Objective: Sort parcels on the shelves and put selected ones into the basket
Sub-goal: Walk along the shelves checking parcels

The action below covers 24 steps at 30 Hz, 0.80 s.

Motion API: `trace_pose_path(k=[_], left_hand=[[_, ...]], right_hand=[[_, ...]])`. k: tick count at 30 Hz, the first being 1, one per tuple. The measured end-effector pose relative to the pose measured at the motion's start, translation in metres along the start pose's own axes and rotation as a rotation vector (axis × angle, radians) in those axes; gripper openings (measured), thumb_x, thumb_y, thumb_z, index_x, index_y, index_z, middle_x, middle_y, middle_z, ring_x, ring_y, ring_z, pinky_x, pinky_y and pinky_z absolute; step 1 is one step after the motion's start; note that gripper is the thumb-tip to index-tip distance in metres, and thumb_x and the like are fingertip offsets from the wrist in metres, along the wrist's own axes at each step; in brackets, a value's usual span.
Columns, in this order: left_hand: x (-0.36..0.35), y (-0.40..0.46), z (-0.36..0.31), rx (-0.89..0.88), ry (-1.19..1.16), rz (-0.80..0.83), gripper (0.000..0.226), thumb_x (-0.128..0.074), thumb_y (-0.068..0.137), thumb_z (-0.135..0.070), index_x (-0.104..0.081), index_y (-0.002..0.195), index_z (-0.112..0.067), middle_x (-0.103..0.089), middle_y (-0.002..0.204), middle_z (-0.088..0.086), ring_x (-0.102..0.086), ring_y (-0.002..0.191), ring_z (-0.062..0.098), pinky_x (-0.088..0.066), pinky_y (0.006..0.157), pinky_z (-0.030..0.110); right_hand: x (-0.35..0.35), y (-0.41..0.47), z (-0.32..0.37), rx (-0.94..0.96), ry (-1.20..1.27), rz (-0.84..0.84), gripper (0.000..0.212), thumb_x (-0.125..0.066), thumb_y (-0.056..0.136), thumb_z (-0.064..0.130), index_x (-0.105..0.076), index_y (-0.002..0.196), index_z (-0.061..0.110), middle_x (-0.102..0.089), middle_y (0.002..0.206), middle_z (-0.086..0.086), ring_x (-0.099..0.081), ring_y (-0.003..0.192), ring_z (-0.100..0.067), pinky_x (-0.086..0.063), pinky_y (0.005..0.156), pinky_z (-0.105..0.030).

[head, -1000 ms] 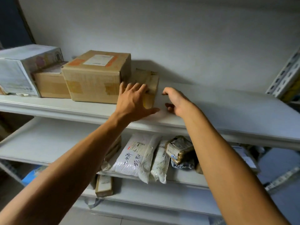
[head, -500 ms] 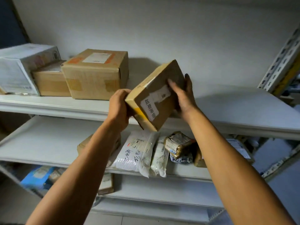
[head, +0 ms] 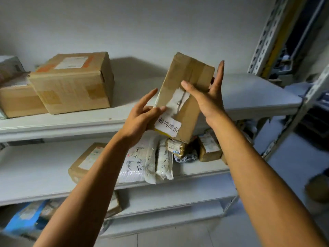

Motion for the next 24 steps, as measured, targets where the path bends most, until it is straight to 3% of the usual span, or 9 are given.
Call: trace_pose_path(k=[2, 5, 8, 11, 14, 19, 22, 24], left_hand=[[-0.029, 0.0, 0.009, 0.007, -0.133, 0.092, 0.063, -0.064, 0.093, -0.015, -0.042, 0.15, -0.032, -0.069, 0.12, 0.016, -0.069, 0.088, 0.025, -0.058, 0.067, 0.033], [-0.079, -0.011, 0.031, 0.043, -0.21, 0.244, 0.061, -0.061, 0.089, -0.017, -0.045, 0.148, -0.025, -0.068, 0.122, 0.016, -0.066, 0.09, 0.027, -0.056, 0.069, 0.031], [-0.137, -0.033, 0.056, 0.119, -0.199, 0.392, 0.056, -0.059, 0.089, -0.019, -0.051, 0.143, -0.027, -0.07, 0.115, 0.011, -0.063, 0.091, 0.028, -0.052, 0.068, 0.032], [-0.195, -0.065, 0.083, 0.208, -0.205, 0.55, 0.058, -0.058, 0.088, -0.015, -0.05, 0.144, -0.022, -0.071, 0.113, 0.004, -0.068, 0.085, 0.018, -0.055, 0.065, 0.027], [-0.254, -0.101, 0.108, 0.302, -0.191, 0.695, 0.062, -0.062, 0.084, -0.015, -0.048, 0.143, -0.022, -0.074, 0.112, 0.0, -0.07, 0.09, 0.017, -0.057, 0.072, 0.029], [-0.363, -0.18, 0.134, 0.421, -0.146, 0.991, 0.052, -0.064, 0.079, -0.013, -0.047, 0.126, -0.025, -0.076, 0.095, -0.005, -0.072, 0.084, 0.014, -0.057, 0.072, 0.028], [-0.425, -0.235, 0.148, 0.496, -0.078, 1.167, 0.049, -0.066, 0.076, -0.016, -0.047, 0.118, -0.032, -0.076, 0.09, -0.003, -0.072, 0.077, 0.019, -0.057, 0.066, 0.032], [-0.462, -0.275, 0.159, 0.544, -0.002, 1.267, 0.051, -0.067, 0.076, -0.017, -0.044, 0.119, -0.034, -0.076, 0.088, -0.003, -0.072, 0.071, 0.019, -0.057, 0.058, 0.033]], right_hand=[[0.03, -0.025, -0.004, -0.027, 0.082, -0.075, 0.116, -0.081, 0.081, 0.034, 0.004, 0.16, 0.039, -0.033, 0.16, -0.002, -0.058, 0.112, 0.003, -0.055, 0.089, -0.027], [0.075, -0.079, -0.018, -0.073, 0.15, -0.194, 0.109, -0.08, 0.074, 0.042, -0.013, 0.16, 0.038, -0.046, 0.152, -0.005, -0.059, 0.124, -0.011, -0.052, 0.102, -0.04], [0.117, -0.141, -0.03, -0.093, 0.148, -0.316, 0.098, -0.078, 0.076, 0.035, -0.027, 0.158, 0.027, -0.056, 0.146, -0.007, -0.058, 0.13, -0.023, -0.052, 0.103, -0.043], [0.164, -0.214, -0.037, -0.129, 0.171, -0.514, 0.096, -0.077, 0.077, 0.031, -0.027, 0.159, 0.024, -0.059, 0.143, -0.009, -0.059, 0.129, -0.026, -0.049, 0.106, -0.05], [0.209, -0.291, -0.034, -0.156, 0.136, -0.707, 0.097, -0.078, 0.075, 0.033, -0.028, 0.158, 0.028, -0.064, 0.133, -0.008, -0.063, 0.124, -0.026, -0.049, 0.105, -0.054], [0.268, -0.429, -0.016, -0.17, 0.051, -1.036, 0.091, -0.076, 0.078, 0.031, -0.029, 0.157, 0.034, -0.067, 0.129, -0.005, -0.063, 0.122, -0.033, -0.048, 0.103, -0.063], [0.293, -0.51, -0.005, -0.19, -0.013, -1.188, 0.091, -0.076, 0.082, 0.031, -0.024, 0.155, 0.046, -0.063, 0.135, -0.01, -0.065, 0.119, -0.032, -0.056, 0.095, -0.057], [0.305, -0.56, 0.001, -0.18, -0.032, -1.283, 0.089, -0.075, 0.086, 0.024, -0.023, 0.155, 0.045, -0.061, 0.137, -0.012, -0.066, 0.118, -0.026, -0.06, 0.087, -0.043]])
Point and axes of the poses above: each hand's wrist, its own y-axis towards the middle knuckle, its own x-axis out of the back of the hand, z = x × y, the point moved 6 cm from there along y, towards the middle knuckle
